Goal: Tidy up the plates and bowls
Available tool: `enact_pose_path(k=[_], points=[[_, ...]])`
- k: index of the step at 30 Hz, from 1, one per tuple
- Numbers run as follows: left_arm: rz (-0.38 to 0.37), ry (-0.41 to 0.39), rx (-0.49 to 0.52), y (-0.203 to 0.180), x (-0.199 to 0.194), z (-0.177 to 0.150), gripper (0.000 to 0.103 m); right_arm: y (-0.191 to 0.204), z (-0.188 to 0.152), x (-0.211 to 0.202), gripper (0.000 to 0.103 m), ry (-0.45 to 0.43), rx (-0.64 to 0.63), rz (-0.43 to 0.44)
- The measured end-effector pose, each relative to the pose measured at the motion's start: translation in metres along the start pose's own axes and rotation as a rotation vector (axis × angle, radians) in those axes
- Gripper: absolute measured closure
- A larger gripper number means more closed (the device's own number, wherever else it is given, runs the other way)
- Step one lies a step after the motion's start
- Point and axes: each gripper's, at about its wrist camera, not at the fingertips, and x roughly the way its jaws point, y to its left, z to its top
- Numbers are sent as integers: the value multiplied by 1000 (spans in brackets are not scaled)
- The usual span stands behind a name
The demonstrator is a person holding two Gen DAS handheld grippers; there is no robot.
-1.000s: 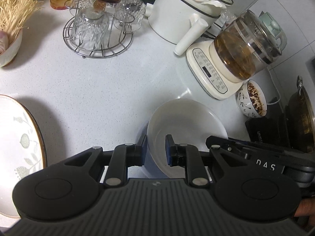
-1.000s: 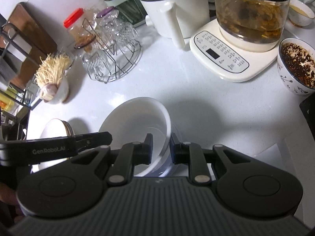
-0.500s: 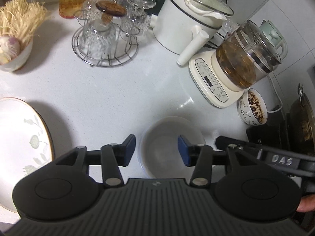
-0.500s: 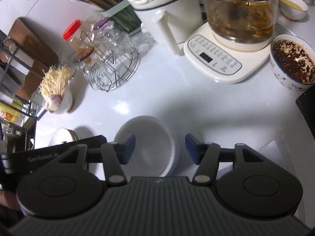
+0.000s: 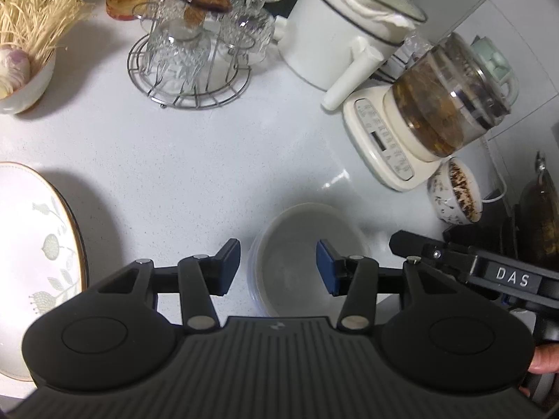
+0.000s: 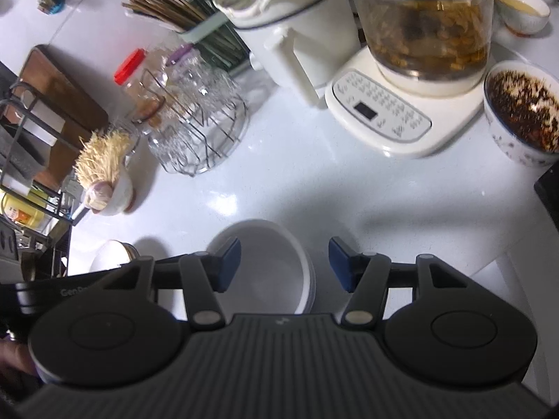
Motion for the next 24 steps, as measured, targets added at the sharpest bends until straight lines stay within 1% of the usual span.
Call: enact_pose_path(k=[5,7,9,11,15,16,20,24], points=[[-9,26,-14,2,16,-2,49,-6,-7,16,45,43,18,3],[-1,28,-9,2,20,-4,49,-9,-10,21,45,57,28,12],[14,13,-19,4,23,-6,49,-12,-13,27,45,72,39,20],[14,-8,-28,9,23,-8,49,-13,-15,31,48,76,38,40],[0,-13,-38,17,27,-15,49,-9,-18,36,49,63,-8,45],[-5,-14,-40,18,30,-17,49,-10,-18,38,54,66,-8,49],[-10,12,-64,22,42,-22,49,-11,-21,45,58,72,3,53],[-31,12,-72,23,47,-25,49,-15,-24,52,61,79,21,41]])
